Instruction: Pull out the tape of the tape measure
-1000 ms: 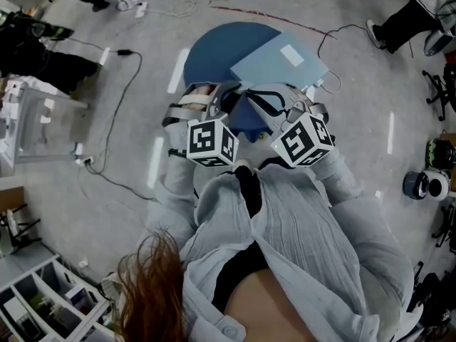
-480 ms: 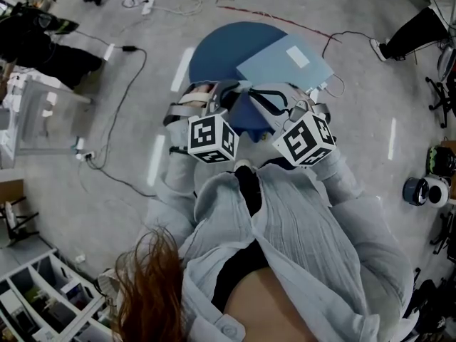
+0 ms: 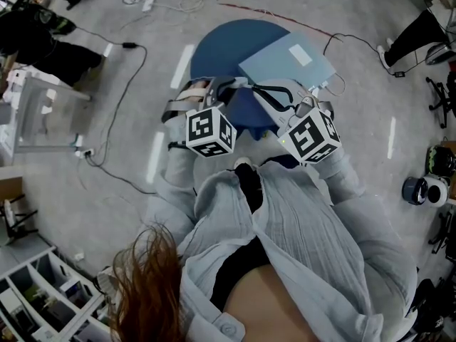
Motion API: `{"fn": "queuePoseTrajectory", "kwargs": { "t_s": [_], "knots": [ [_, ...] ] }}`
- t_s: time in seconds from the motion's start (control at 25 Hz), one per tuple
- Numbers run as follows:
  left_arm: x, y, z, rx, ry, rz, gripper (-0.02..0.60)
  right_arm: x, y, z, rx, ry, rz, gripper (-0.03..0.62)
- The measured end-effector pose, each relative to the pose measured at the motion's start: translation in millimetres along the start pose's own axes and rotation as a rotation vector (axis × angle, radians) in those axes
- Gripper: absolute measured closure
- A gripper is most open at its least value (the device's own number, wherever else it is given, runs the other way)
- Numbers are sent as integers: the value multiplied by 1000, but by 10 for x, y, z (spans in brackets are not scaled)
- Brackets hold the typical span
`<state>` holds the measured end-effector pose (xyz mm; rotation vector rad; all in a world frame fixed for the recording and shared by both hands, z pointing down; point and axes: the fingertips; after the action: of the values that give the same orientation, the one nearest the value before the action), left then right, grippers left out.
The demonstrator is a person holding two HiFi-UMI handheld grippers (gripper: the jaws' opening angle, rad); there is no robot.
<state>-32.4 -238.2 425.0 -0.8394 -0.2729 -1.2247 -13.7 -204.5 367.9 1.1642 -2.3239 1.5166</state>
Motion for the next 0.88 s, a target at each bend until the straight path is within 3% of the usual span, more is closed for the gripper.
{"fn": "queuePoseTrajectory", "kwargs": {
  "t_s": [0.44,0.88],
  "knots": [
    [15,-123,40,-42,-30,7,494,-71,-224,120,43,-37,-47,579],
    [76,-208,47,-15,-21,-35,495,-164,-212,171,52,-60,-39,581]
  ]
}}
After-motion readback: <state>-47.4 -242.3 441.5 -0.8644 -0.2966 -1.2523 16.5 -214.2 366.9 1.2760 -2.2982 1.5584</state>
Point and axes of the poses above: the fingertips, and each gripper's own axes: x forward along the fingers, z to its right, y out of its top, and after that the axes turned 5 degrees about -z, right-handed
